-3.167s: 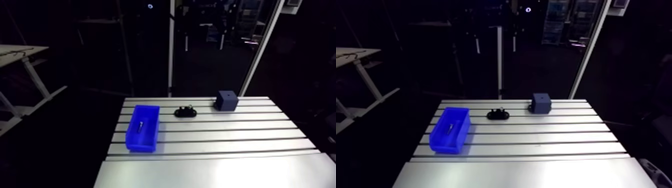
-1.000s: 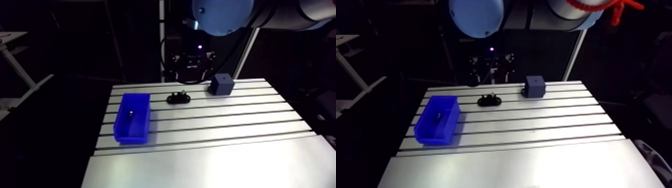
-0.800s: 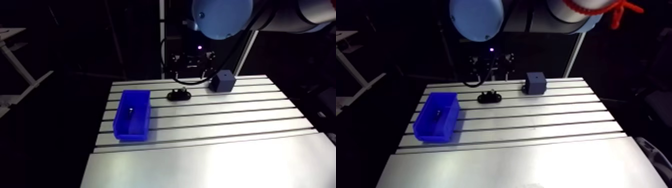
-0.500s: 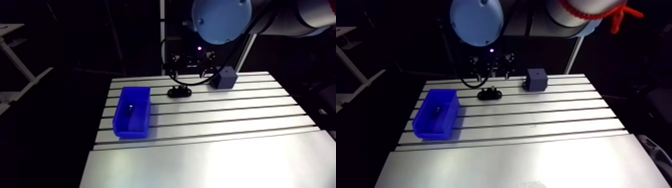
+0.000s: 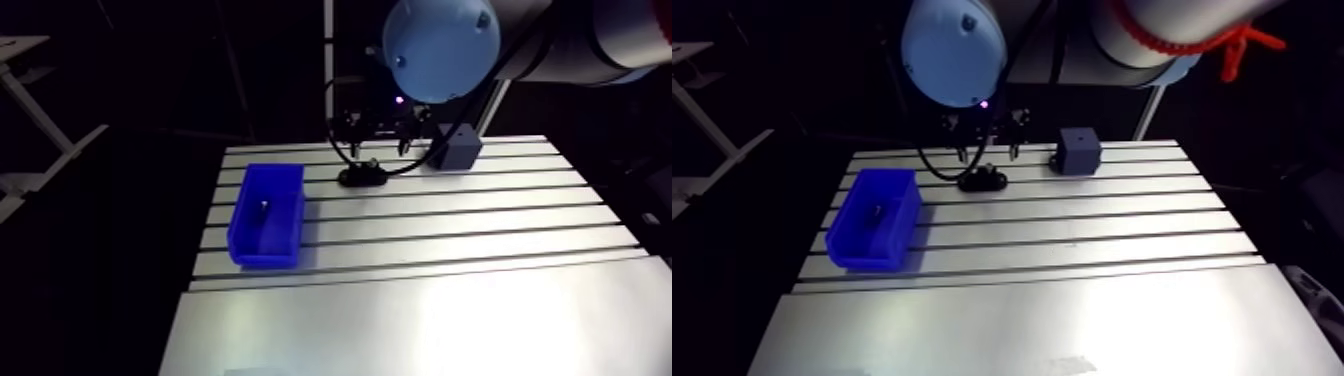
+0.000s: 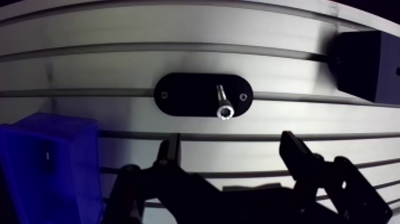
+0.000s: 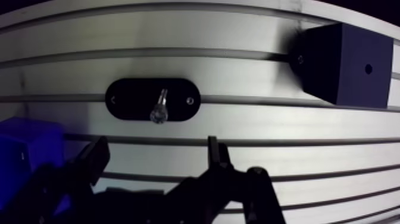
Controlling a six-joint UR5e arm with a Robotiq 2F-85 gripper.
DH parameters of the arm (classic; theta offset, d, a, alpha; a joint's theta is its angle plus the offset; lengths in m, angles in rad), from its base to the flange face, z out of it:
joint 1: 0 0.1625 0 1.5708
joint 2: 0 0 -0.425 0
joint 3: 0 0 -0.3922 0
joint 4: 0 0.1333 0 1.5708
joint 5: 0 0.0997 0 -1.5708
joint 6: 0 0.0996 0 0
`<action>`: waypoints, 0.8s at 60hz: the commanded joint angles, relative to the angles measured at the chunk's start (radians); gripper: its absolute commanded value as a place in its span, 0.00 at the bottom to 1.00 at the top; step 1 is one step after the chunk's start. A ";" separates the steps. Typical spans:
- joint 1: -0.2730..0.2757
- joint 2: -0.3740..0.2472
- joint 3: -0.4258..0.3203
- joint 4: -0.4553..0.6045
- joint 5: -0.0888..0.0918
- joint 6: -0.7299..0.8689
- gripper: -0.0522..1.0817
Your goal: Pick up the M10 bolt and insert it into the hole until fully seated.
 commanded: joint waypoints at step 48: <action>0.018 0.036 0.003 -0.042 -0.027 0.001 0.37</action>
